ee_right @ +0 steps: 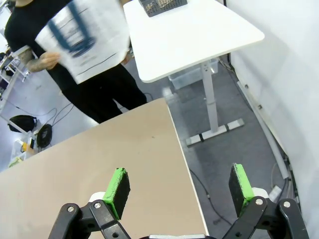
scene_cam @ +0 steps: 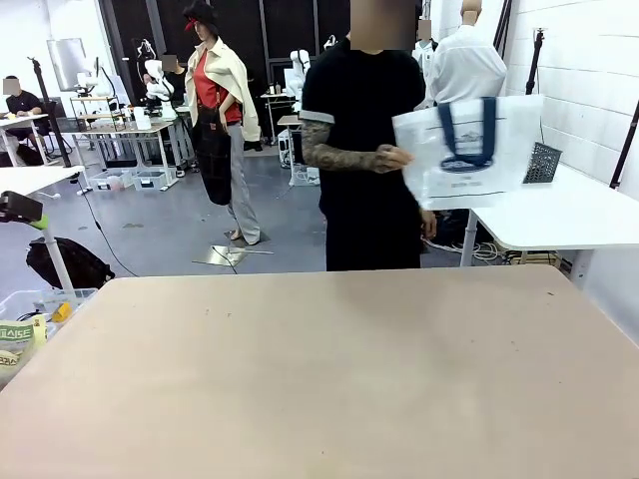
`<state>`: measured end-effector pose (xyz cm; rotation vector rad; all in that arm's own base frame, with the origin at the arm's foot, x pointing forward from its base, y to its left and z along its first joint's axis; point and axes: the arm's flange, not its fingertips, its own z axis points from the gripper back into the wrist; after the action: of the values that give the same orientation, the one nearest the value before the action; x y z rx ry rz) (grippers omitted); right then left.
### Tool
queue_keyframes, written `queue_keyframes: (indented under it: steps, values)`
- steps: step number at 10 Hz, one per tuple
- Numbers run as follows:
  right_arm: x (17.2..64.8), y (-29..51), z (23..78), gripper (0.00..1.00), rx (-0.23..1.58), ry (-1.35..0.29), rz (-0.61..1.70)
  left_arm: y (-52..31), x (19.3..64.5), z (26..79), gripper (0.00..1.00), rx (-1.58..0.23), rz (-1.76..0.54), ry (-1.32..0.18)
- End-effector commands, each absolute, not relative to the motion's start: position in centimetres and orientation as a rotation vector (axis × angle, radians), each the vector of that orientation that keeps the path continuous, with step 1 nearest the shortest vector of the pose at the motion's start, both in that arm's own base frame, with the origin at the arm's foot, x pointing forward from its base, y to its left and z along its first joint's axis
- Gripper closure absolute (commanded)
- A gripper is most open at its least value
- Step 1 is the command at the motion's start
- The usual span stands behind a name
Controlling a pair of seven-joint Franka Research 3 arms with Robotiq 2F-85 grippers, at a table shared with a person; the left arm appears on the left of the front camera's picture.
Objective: Transfer purchased items from the store into the shopping bag.
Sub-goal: Open the Reusable shopping bag in the center of the table.
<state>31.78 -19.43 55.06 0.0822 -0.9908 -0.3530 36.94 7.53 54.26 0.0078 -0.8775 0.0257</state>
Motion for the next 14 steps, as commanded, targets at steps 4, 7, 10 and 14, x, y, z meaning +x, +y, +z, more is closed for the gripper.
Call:
queue_keyframes:
  steps: [4, 7, 10, 14]
  values:
    - [31.75, -19.28, 55.03, 0.00, 0.094, -0.988, -0.369, 7.63, 36.93, 54.35, 0.00, 0.003, 0.043, -0.887]
    - [31.75, -19.28, 55.03, 0.00, 0.094, -0.988, -0.369, 7.63, 36.93, 54.35, 0.00, 0.003, 0.043, -0.887]
    - [31.75, -19.28, 55.03, 0.00, 0.094, -0.988, -0.369, 7.63, 36.93, 54.35, 0.00, 0.003, 0.043, -0.887]
    - [31.75, -19.28, 55.03, 0.00, 0.094, -0.988, -0.369, 7.63, 36.93, 54.35, 0.00, 0.003, 0.043, -0.887]
